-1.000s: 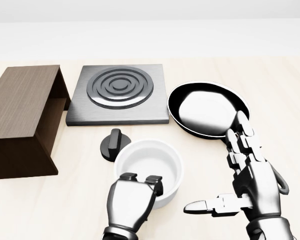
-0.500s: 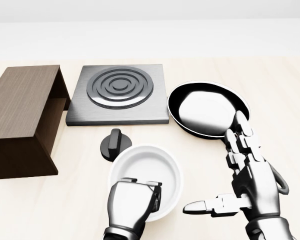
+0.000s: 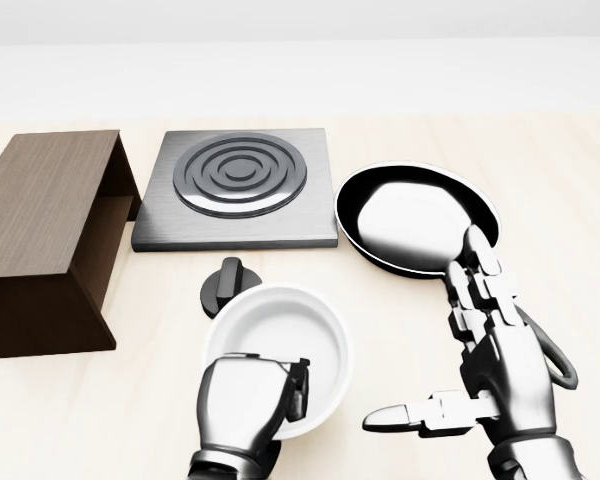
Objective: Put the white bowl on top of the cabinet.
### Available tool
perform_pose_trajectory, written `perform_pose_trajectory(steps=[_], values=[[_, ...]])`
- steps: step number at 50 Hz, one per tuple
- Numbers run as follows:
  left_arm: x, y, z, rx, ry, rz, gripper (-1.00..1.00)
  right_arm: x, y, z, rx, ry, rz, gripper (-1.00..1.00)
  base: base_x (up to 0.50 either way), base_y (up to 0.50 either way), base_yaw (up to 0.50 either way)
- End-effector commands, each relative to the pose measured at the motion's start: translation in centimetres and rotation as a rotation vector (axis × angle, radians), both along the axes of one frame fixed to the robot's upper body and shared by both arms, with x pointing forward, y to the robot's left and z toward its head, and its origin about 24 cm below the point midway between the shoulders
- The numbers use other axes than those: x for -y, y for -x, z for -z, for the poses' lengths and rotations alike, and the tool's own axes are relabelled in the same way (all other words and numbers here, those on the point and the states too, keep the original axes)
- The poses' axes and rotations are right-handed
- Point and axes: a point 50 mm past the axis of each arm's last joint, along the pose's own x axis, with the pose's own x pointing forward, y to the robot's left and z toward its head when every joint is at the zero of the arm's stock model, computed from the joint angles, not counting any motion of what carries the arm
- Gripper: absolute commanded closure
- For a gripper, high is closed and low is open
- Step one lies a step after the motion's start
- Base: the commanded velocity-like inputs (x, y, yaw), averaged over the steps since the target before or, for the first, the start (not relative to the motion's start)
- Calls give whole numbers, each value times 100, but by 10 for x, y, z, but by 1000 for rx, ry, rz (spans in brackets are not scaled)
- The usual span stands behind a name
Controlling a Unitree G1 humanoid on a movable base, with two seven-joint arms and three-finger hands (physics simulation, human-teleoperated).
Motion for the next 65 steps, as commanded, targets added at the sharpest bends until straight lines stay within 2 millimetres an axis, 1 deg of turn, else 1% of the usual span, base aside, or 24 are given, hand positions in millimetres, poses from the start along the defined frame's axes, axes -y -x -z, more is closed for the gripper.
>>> perform_pose_trajectory(steps=[1,12,19,20,21,22,26,27,28,32,34,37,38,41,42,45,46,50,51,52,57,59,65], values=[[-8,-2,-32,126,-4,-17,100,-2,0,2,-7,3,-4,-100,0,0,0],[-9,5,-55,199,-1,-16,100,-1,1,0,0,2,-8,-100,0,0,0],[-8,15,-67,229,-13,1,100,-1,0,0,-1,1,-6,-100,0,0,0],[-8,15,-67,230,-14,1,100,-1,0,0,-1,1,-6,-100,0,0,0],[-9,15,-73,243,-19,-1,100,-1,0,1,-3,1,-7,-100,0,0,0],[-9,15,-74,244,-19,-1,100,-1,0,1,-3,1,-7,-100,0,0,0],[-15,13,-85,264,-31,-19,100,-1,0,1,-5,1,-7,-100,0,0,0],[-18,12,-92,276,-36,-25,100,-1,0,1,-6,2,-7,-100,0,0,0],[-18,12,-92,276,-36,-27,100,-1,0,1,-6,2,-7,-100,0,0,0],[-24,5,-105,280,-74,-49,100,-2,0,2,-9,2,-9,-100,0,0,0],[-27,2,-115,285,-77,-61,100,-2,0,2,-9,3,-9,-100,0,0,0],[-33,-6,-125,284,-96,-81,100,-2,-1,3,-11,3,-9,-100,0,0,0],[-35,-12,-130,281,-110,-91,100,-2,0,3,-12,3,-8,-100,0,0,0],[-36,-12,-131,280,-110,-94,100,-2,0,3,-12,3,-8,-100,0,0,0],[-37,-17,-139,278,-129,-99,100,-2,0,3,-13,3,-9,-100,0,0,0],[-37,-20,-143,277,-135,-104,100,-2,0,3,-13,4,-8,-100,0,0,0],[-38,-25,-149,279,-137,-108,100,-2,0,3,-12,4,-9,-100,0,0,0],[-40,-30,-164,296,-143,-117,100,-3,1,3,-13,4,-10,-100,0,0,0],[-40,-30,-164,296,-143,-118,100,-3,1,3,-13,4,-10,-100,0,0,0],[-41,-33,-172,304,-146,-121,100,-3,1,3,-14,4,-11,-100,0,0,0],[-44,-37,-181,316,-152,-129,100,-3,1,3,-15,4,-11,-100,0,0,0],[-47,-41,-191,329,-158,-139,100,-3,2,4,-16,5,-13,-100,0,0,0],[-53,-45,-202,343,-181,-156,100,-4,2,5,-20,5,-16,-100,0,0,0]])
